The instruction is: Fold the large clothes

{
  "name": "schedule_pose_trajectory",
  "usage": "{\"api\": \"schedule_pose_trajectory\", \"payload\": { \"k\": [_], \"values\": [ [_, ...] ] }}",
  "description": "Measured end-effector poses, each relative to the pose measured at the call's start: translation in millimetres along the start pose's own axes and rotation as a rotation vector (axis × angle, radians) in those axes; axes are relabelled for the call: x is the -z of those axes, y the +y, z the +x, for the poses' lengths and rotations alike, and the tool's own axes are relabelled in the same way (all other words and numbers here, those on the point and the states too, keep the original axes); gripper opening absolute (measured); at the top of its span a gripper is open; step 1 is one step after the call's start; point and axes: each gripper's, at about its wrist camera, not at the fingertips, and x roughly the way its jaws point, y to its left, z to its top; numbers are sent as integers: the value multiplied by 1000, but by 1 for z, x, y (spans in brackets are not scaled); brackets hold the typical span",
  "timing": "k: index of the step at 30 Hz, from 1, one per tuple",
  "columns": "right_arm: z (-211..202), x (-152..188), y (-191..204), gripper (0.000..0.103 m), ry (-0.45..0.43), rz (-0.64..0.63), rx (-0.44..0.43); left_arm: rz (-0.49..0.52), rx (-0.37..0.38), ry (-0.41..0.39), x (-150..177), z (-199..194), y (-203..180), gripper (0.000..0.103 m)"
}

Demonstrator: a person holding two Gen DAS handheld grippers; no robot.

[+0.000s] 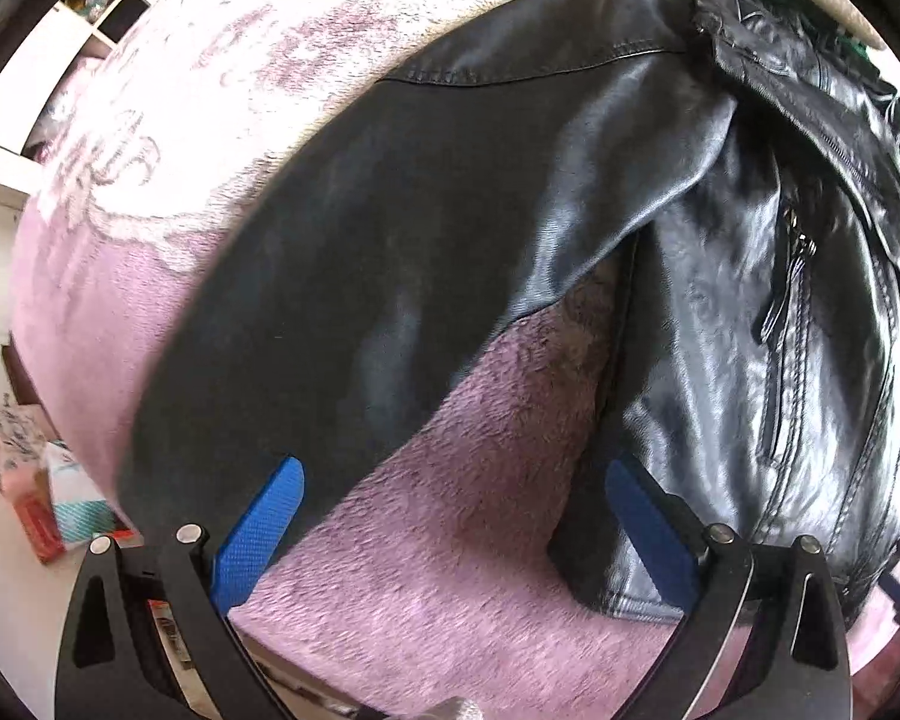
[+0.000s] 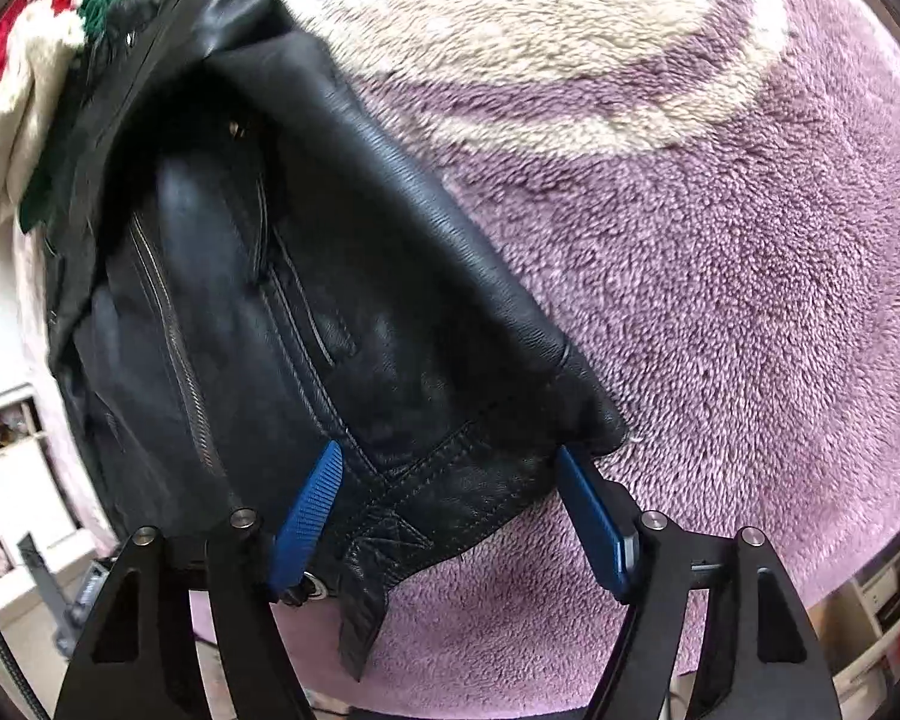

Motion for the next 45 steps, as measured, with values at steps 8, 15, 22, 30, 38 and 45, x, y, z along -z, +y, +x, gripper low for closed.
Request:
{"api": "schedule_pose_trajectory", "payload": {
  "k": [8, 15, 22, 30, 38, 45],
  "values": [
    [5, 30, -25, 40, 2, 145, -114, -166, 406, 14, -1, 4, 18, 101],
    [-15, 28, -23, 50, 7, 116, -86, -38, 406, 41, 16, 35, -2, 100],
    [-45, 10, 9, 70, -125, 82, 25, 32, 364, -48, 23, 18, -20, 78],
    [-12, -7, -12, 50, -155, 200, -51, 17, 377, -117, 31, -1, -3, 9],
    [-44, 42, -30, 21, -161, 212, -100, 8, 409, -72, 71, -24, 6, 10],
    [-49, 58, -34, 43, -30, 141, 21, -252, 530, -36, 93, -31, 90, 16]
  ]
}}
